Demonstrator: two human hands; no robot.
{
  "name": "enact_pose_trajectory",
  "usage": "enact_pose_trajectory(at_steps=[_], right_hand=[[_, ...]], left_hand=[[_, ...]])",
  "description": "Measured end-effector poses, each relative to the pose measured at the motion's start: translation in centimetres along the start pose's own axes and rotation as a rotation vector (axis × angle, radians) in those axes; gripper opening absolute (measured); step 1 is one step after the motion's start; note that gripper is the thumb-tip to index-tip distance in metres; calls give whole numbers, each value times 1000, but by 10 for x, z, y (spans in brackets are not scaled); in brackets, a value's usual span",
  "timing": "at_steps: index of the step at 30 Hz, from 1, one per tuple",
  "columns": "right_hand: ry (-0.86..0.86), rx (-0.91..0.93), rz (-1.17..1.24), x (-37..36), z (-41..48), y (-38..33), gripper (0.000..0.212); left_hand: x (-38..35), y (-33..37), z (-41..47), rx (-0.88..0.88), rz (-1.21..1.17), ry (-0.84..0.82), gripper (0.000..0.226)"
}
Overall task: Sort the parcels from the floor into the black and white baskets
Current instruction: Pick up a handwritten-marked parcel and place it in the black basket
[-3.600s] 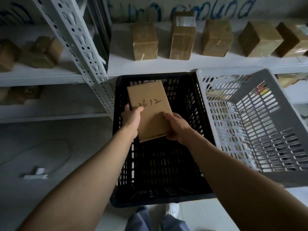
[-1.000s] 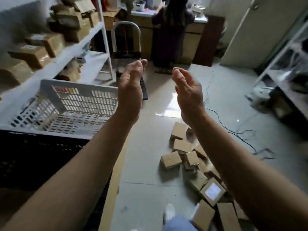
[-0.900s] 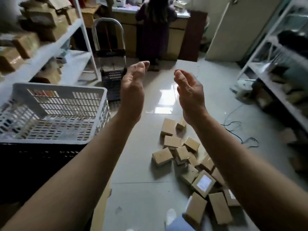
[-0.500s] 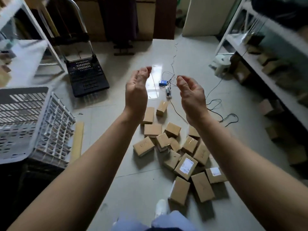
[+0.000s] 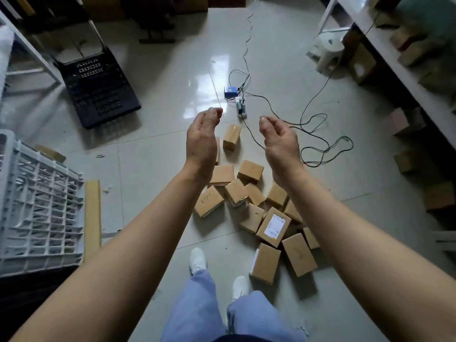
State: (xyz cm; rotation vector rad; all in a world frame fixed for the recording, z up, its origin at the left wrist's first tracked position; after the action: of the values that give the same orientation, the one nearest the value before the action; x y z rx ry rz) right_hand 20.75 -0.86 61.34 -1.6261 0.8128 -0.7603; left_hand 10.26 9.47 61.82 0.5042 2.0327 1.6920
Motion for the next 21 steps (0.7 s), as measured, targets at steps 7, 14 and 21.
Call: enact_pose_trajectory(at_steps=[7, 14, 21], right_hand=[[79, -75, -32, -33, 45, 41, 12], [-27, -174, -130, -73, 92, 113, 27], [-269, -268, -271, -112, 136, 207, 48]], left_hand=[[17, -42, 67, 84, 51, -59, 30], [64, -104, 119, 181, 122, 109, 33], [106, -205, 142, 314, 96, 323, 27]])
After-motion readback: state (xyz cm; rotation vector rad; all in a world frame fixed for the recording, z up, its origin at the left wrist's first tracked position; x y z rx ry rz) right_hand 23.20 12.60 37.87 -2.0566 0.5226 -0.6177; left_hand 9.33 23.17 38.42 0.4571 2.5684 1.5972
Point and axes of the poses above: each hand's wrist, its own z-axis towards the middle knuckle, its own x-axis out of the back of the hand, y = z × x, the point moved 3 cm from there along z, towards the middle knuckle
